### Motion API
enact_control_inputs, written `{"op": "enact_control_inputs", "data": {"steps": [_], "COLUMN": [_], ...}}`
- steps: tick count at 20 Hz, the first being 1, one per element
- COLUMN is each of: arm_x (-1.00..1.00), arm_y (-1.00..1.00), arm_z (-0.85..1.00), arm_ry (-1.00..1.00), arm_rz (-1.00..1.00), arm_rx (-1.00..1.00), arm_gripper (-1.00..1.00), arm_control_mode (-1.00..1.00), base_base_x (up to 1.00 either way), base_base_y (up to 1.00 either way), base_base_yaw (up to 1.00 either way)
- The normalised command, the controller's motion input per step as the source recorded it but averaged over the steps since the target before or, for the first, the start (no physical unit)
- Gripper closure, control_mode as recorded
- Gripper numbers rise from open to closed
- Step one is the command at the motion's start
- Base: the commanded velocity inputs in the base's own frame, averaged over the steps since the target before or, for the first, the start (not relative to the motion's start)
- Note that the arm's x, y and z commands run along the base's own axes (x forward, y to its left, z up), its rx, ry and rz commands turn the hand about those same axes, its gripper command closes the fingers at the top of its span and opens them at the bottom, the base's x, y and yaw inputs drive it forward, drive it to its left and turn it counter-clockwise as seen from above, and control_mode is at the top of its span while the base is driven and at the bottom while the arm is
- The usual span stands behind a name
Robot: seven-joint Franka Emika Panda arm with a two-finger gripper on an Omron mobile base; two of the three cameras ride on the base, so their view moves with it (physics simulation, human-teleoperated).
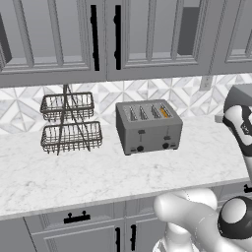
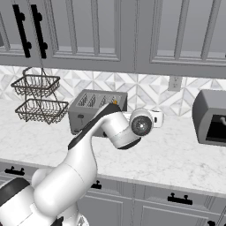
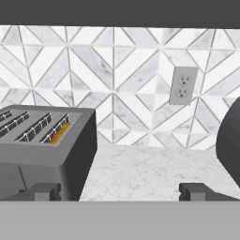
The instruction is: Start the toaster. Once the lever pops up, take the bread to the plate on the dining counter.
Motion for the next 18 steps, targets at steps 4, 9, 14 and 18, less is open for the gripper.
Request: {"op": "enact_control_inputs", "data": {"steps": [4,9,14,18], "arm_x": [0.00,0.00,0.00,0.00], "arm_y": [0.00,0.00,0.00,0.00], "arm_z": [0.00,0.00,0.00,0.00], "arm_ry": [0.00,0.00,0.00,0.00], "arm_rz": [0.00,0.00,0.00,0.00], "arm_rx": [0.00,0.00,0.00,0.00], "arm_gripper": [-1.00,-1.00,-1.00,-1.00], "arm_control_mode": [-1.00,-1.00,-1.00,-1.00], "base_base_x": [0.00,0.00,0.00,0.00], "base_base_y": [0.00,0.00,0.00,0.00], "base_base_yaw": [0.00,0.00,0.00,0.00]}}
